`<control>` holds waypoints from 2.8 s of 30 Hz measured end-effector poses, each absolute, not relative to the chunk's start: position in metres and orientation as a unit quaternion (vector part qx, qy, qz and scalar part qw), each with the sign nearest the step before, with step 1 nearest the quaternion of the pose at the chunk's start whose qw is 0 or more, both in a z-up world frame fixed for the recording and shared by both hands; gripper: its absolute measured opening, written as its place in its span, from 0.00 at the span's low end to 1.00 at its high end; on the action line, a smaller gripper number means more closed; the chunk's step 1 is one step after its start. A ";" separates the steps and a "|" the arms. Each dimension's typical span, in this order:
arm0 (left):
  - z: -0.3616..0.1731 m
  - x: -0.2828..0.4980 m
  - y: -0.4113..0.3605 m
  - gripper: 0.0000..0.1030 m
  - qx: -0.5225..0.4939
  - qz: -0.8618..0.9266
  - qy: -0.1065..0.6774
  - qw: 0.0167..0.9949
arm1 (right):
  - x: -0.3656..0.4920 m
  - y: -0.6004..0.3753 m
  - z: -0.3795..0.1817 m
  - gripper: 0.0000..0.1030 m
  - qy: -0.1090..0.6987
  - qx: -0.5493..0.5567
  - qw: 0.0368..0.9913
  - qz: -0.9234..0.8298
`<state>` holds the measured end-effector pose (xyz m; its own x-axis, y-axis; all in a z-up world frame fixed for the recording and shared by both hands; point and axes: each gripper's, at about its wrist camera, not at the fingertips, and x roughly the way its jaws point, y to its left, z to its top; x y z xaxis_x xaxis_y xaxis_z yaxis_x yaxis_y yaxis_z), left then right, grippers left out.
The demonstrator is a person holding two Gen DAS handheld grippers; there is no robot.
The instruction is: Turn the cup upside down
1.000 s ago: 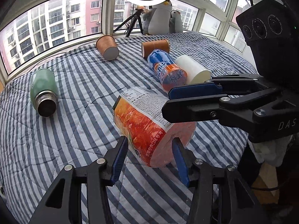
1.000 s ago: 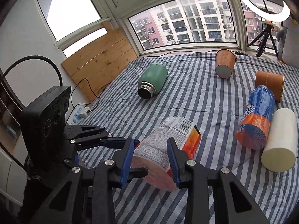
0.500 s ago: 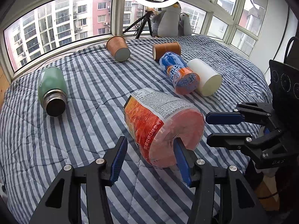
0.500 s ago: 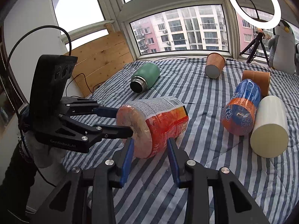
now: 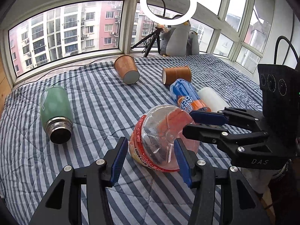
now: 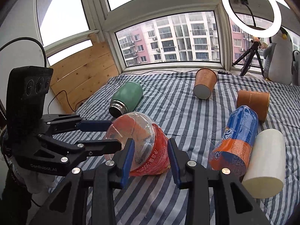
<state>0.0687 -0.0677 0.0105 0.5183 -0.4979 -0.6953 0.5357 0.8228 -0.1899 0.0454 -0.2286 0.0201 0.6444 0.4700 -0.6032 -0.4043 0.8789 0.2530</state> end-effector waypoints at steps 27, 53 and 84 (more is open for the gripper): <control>0.030 0.023 -0.029 0.79 -0.018 -0.236 0.279 0.931 | 0.007 -0.256 0.027 0.65 0.222 0.060 0.958 0.169; -0.001 -0.060 -0.039 0.99 0.005 -0.106 0.109 0.988 | -0.063 -0.236 0.019 0.80 0.087 -0.031 0.995 0.023; -0.005 -0.060 -0.029 0.99 -0.007 -0.099 0.097 0.990 | -0.059 -0.244 0.016 0.80 0.097 -0.008 0.995 0.025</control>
